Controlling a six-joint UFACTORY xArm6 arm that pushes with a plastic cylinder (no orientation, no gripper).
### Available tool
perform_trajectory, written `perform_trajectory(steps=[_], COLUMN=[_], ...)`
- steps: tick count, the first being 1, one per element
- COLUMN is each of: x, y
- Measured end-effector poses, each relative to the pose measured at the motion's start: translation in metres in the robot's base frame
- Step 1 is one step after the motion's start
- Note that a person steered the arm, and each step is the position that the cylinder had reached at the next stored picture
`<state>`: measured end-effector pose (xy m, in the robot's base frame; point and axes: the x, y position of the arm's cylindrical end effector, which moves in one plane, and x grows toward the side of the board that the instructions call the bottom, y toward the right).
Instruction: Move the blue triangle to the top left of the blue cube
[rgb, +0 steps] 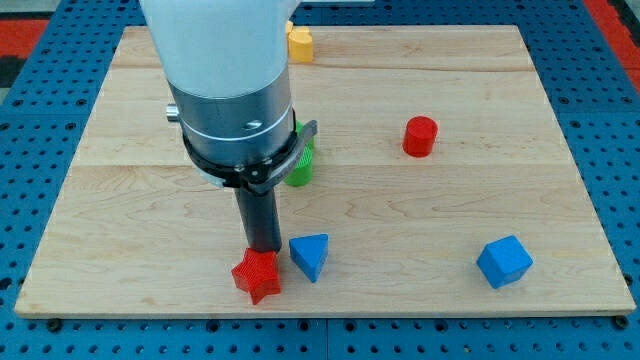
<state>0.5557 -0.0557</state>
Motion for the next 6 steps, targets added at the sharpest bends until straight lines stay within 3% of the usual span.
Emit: perform_trajectory(steps=[2,6], x=[0.0,0.017], y=[0.096,0.064])
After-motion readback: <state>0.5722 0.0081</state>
